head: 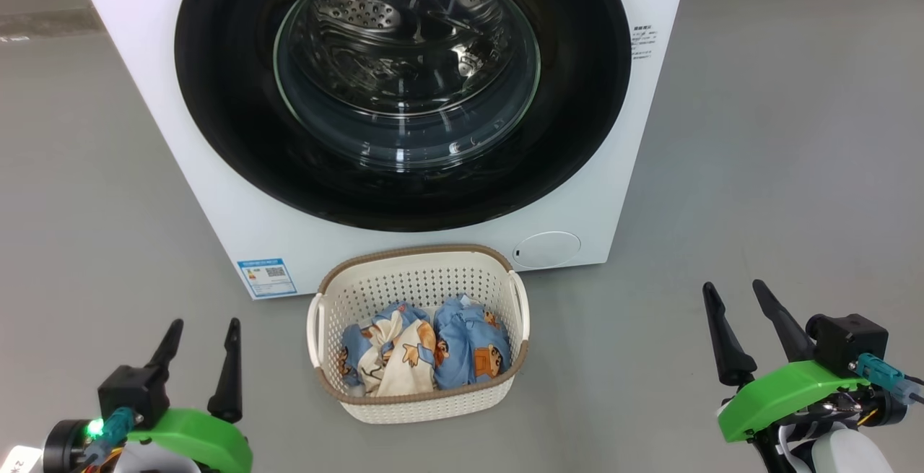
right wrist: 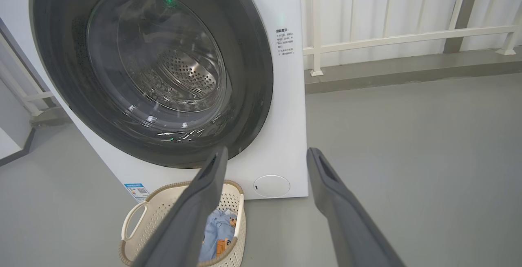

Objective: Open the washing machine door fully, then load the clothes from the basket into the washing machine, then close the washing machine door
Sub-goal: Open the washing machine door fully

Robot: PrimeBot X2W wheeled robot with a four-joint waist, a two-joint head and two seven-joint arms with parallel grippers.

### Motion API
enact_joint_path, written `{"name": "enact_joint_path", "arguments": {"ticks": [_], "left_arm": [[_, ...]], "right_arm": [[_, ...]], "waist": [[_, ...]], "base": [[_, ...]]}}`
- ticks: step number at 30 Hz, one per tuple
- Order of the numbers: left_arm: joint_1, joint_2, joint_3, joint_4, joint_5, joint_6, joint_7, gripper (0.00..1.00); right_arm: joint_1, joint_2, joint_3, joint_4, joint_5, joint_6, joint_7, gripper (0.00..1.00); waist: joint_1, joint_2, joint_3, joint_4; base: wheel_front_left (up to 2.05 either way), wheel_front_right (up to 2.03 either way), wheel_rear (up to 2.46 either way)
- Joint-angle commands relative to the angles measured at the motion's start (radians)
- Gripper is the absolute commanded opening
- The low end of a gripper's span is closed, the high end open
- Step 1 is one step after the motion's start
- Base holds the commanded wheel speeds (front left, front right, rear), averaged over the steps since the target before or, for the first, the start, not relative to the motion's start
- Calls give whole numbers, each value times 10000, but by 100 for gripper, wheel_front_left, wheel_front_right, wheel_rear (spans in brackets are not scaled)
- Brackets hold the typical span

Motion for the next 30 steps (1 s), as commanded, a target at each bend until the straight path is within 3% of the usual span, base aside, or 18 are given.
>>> {"name": "enact_joint_path", "arguments": {"ticks": [1, 10, 30], "left_arm": [[-514, 245, 364, -178, 22, 9, -76, 100], [-638, 225, 375, -126, 73, 87, -76, 100], [-706, 132, 520, -465, 2, 36, -76, 100]], "right_arm": [[-286, -7, 226, -237, 48, 16, 12, 100], [-277, -20, 179, -205, 42, 16, 44, 100], [-374, 24, 69, -56, 101, 16, -49, 100]], "waist": [[0, 0, 6, 2], [0, 0, 38, 40], [0, 0, 261, 37]], "base": [[13, 13, -25], [52, 52, -104], [104, 103, -207]]}}
